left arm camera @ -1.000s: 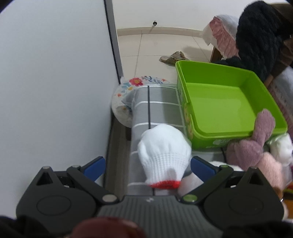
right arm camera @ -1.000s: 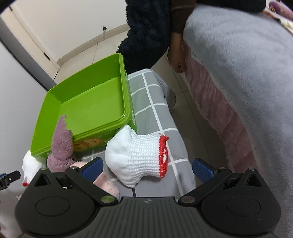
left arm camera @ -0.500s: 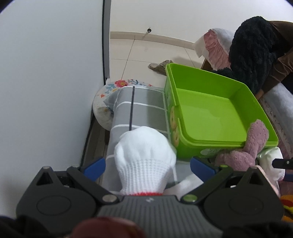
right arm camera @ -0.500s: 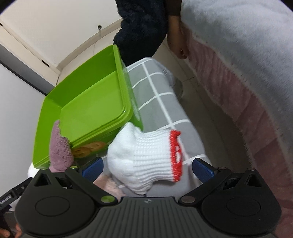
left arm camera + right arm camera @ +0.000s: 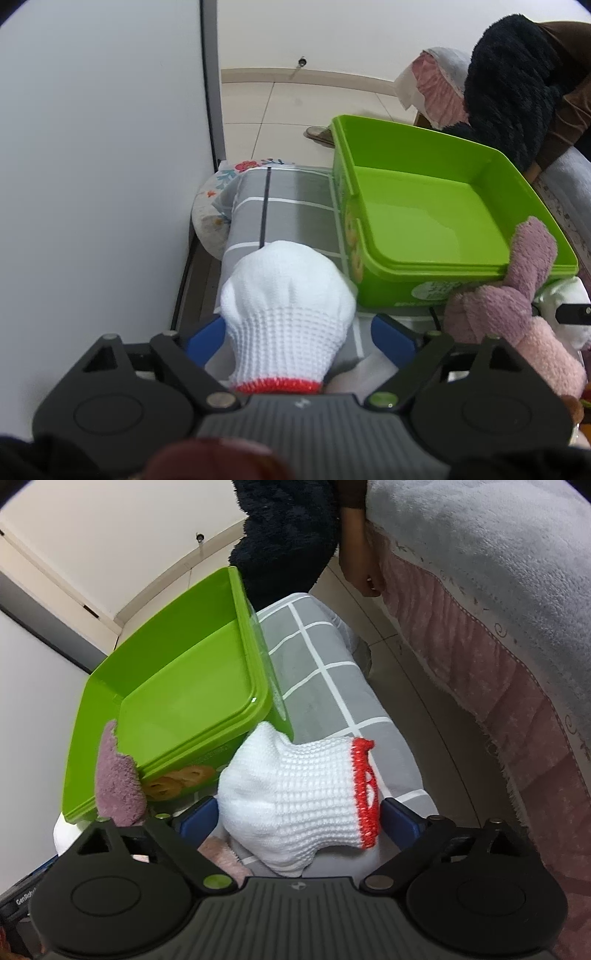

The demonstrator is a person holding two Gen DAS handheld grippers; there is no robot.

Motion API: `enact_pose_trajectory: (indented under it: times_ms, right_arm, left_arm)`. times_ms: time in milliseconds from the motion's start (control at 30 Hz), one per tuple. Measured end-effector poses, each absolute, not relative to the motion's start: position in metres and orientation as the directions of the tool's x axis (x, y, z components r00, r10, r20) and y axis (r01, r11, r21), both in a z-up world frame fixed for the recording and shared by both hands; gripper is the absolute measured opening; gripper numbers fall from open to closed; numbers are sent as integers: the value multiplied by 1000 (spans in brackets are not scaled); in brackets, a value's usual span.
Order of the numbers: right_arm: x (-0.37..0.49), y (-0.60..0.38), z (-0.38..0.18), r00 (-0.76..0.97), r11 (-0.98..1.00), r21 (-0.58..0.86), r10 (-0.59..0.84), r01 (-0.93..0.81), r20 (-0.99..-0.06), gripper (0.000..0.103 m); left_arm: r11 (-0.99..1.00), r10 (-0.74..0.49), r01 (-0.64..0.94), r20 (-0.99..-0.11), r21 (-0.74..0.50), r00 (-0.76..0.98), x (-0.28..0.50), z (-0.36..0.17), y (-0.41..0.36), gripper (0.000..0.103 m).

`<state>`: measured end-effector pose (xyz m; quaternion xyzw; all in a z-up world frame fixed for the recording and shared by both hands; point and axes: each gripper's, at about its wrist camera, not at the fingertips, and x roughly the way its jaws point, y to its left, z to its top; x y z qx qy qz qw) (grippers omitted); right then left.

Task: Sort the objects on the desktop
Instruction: 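Grasp a white red-cuffed glove with the left gripper while the right gripper grasps another glove, then carry both gloves over the green bin and open both grippers to drop them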

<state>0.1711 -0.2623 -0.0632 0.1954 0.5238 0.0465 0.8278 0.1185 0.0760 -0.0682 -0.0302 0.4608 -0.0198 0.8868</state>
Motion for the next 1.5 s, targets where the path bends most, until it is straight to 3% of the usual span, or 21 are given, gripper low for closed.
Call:
enact_pose_trajectory:
  times_ms: [100, 467, 1033, 1500]
  right_arm:
    - [171, -258, -62, 447, 932, 343, 259, 118, -856, 92]
    - [166, -258, -52, 452, 939, 324, 239, 118, -859, 85]
    - [165, -281, -45, 449, 870, 465, 355, 162, -820, 85]
    - [157, -290, -19, 499, 839, 529, 407, 127, -765, 85]
  left_arm:
    - [997, -56, -8, -816, -74, 575, 118, -69, 81, 76]
    - [994, -87, 4, -804, -105, 588, 113, -66, 90, 63]
    - [986, -97, -47, -788, -157, 607, 111, -55, 101, 58]
    - [960, -143, -82, -718, -268, 681, 109, -24, 109, 56]
